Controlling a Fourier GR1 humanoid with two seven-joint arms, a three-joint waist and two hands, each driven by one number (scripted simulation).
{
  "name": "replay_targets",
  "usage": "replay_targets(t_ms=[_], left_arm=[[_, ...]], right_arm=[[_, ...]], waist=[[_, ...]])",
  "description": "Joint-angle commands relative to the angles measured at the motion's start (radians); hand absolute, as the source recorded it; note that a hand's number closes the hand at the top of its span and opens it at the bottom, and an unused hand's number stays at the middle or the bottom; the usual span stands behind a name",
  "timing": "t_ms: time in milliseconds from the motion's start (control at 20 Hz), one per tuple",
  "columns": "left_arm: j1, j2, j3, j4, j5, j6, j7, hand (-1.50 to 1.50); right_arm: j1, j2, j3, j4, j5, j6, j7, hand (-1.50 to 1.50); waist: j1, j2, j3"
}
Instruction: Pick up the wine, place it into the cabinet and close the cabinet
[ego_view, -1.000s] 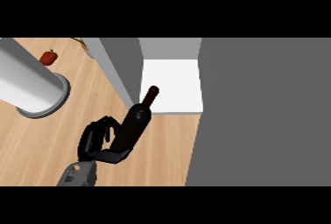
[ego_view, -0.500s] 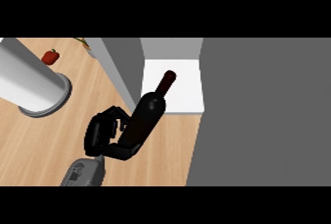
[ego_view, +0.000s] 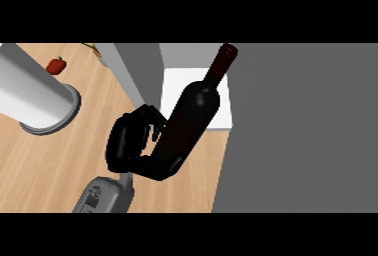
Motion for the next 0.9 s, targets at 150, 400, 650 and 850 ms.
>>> replay_targets(t_ms=[150,400,650,850], left_arm=[[-0.223,-0.001,-0.08,-0.09,0.02,0.261,0.264,1.5],[-0.315,-0.001,-0.077,-0.035,0.016,0.339,0.342,1.5],[-0.434,-0.001,-0.042,0.071,0.025,0.363,0.339,1.5],[-0.483,-0.001,-0.102,0.15,0.037,0.461,0.277,1.5]], right_arm=[[0.02,-0.004,-0.049,-0.085,-0.12,0.004,0.066,-1.5],[0.029,0.021,0.021,-0.069,-0.051,-0.004,0.033,-1.5],[0.021,0.004,0.012,-0.108,-0.064,-0.006,0.081,-1.5],[0.06,0.032,0.027,-0.102,-0.048,0.001,0.019,-1.5]], waist=[[-0.009,0.002,0.0],[-0.003,0.005,-0.001],[-0.009,0.005,-0.001],[-0.012,0.006,-0.001]])
